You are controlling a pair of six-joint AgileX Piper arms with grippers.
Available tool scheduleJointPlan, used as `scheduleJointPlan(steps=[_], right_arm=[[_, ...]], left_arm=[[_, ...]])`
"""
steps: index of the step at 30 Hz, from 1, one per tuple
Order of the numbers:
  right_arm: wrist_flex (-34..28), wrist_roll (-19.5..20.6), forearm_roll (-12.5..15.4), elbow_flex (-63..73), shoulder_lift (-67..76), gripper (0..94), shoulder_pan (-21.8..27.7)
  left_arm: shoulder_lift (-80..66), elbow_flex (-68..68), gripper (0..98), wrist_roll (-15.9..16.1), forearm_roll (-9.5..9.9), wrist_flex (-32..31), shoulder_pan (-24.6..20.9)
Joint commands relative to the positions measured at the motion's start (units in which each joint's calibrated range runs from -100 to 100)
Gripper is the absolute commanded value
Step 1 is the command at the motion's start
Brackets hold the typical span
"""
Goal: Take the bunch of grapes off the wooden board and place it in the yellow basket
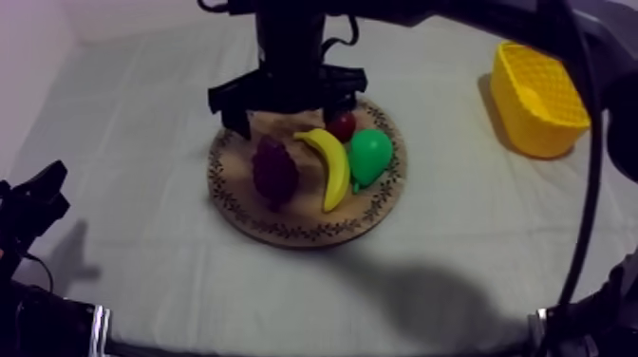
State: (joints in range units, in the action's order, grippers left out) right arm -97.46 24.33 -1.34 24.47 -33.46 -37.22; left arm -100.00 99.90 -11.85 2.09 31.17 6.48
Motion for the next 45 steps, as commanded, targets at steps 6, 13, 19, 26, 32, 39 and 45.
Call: scheduleJointPlan(steps=[6,13,19,26,32,39,45], right_arm=[[0.7,-0.6,1.5,2.9,-4.5,92.5,0.4],[1.9,-1.4,3.9,6.1,-10.5,92.2,0.8],[1.8,-1.6,5.7,9.8,-16.4,92.1,1.2],[0.5,-2.3,7.2,14.5,-21.6,91.8,1.9],[-0.6,-2.8,8.0,17.1,-24.2,82.6,2.3],[-0.7,-3.4,7.5,18.3,-25.2,50.0,2.3],[-0.3,-3.8,7.3,16.2,-22.8,38.2,2.1]], left_arm=[[0.0,0.0,0.1,0.0,0.04,0.0,0.0],[0.0,0.0,0.1,0.0,0.04,0.0,0.0],[0.0,0.0,0.1,0.0,0.04,0.0,0.0],[0.0,0.0,0.1,0.0,0.04,0.0,0.0],[0.0,0.0,0.1,0.0,0.04,0.0,0.0],[0.0,0.0,0.1,0.0,0.04,0.0,0.0],[0.0,0.0,0.1,0.0,0.04,0.0,0.0]])
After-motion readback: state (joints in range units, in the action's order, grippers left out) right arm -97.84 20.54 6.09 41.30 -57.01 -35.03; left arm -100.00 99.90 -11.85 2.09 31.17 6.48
